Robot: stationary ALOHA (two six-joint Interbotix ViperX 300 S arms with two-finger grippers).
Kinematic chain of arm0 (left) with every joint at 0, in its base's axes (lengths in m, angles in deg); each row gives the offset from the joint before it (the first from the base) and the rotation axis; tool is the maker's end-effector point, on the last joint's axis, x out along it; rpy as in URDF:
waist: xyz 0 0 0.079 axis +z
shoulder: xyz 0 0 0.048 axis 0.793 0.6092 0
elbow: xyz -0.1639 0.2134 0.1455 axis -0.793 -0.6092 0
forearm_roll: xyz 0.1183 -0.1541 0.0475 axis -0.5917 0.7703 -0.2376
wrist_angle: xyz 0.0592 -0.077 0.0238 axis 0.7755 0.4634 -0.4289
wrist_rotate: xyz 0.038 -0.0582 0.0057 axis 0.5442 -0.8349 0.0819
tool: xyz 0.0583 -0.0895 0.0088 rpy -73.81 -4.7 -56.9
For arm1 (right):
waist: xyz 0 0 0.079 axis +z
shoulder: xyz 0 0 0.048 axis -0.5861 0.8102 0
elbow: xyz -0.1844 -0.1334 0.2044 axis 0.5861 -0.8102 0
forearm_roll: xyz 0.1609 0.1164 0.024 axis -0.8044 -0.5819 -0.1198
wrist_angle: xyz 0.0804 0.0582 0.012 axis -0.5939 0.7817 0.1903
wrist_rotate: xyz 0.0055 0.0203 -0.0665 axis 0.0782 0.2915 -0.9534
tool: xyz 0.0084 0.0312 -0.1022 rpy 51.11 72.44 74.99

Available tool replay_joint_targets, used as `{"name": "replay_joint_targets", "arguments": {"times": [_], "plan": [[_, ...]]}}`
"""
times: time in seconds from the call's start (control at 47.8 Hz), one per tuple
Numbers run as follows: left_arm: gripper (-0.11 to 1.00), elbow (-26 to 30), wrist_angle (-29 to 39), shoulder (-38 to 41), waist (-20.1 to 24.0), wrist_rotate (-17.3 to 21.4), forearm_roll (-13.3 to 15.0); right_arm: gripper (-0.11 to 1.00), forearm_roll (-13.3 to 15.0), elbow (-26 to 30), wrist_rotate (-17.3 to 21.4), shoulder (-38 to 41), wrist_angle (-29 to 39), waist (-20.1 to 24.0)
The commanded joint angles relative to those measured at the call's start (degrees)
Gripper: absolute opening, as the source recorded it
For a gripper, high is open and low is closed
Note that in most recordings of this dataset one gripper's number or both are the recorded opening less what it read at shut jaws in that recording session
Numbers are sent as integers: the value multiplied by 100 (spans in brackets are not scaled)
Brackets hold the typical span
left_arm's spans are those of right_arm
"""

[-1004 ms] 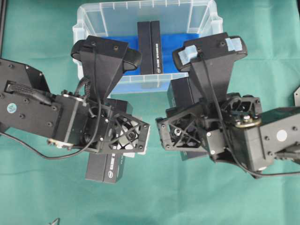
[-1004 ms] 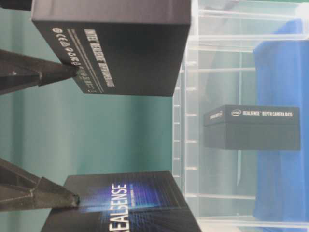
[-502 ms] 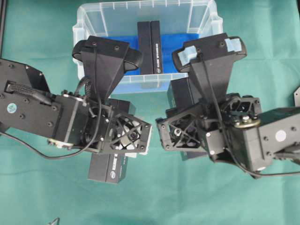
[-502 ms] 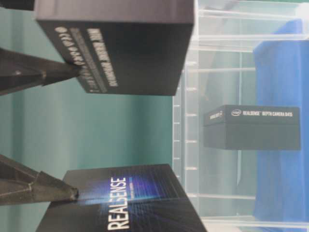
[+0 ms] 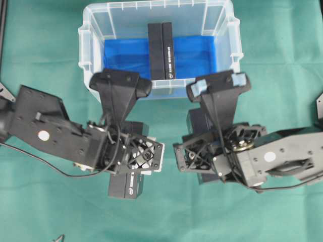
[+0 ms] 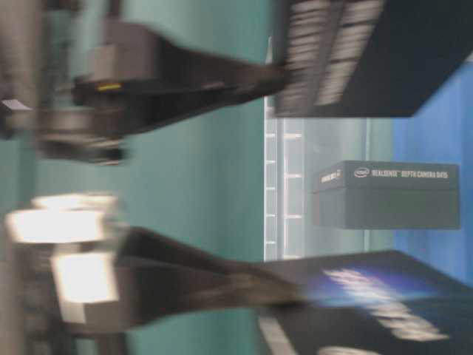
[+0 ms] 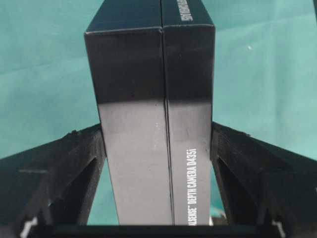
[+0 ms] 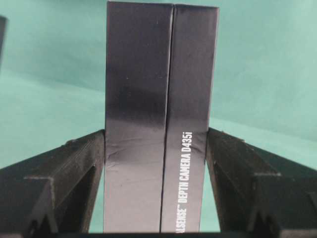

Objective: Take the box out of the case with both arms.
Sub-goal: 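Carry both held boxes forward over the bin rim toward the table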

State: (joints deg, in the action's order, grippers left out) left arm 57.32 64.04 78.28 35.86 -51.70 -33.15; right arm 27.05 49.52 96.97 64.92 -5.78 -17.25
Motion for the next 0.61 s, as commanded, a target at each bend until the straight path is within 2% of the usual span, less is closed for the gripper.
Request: {"name": "replay_joint_targets", "arguments": {"times": [0.0, 0.146, 0.293, 0.586], "plan": [[62, -246, -378, -141, -62, -123, -18, 65, -44, -211, 88, -97, -448, 35], [62, -703, -984, -26, -70, -158, 9, 65, -44, -642, 334, -79, -1143, 35], [62, -879, -1318, 158, -70, -114, 18, 65, -35, -844, 387, 26, -1468, 35], [62, -905, -1424, 202, -62, -97, 26, 65, -26, -861, 387, 246, -1793, 18]]}}
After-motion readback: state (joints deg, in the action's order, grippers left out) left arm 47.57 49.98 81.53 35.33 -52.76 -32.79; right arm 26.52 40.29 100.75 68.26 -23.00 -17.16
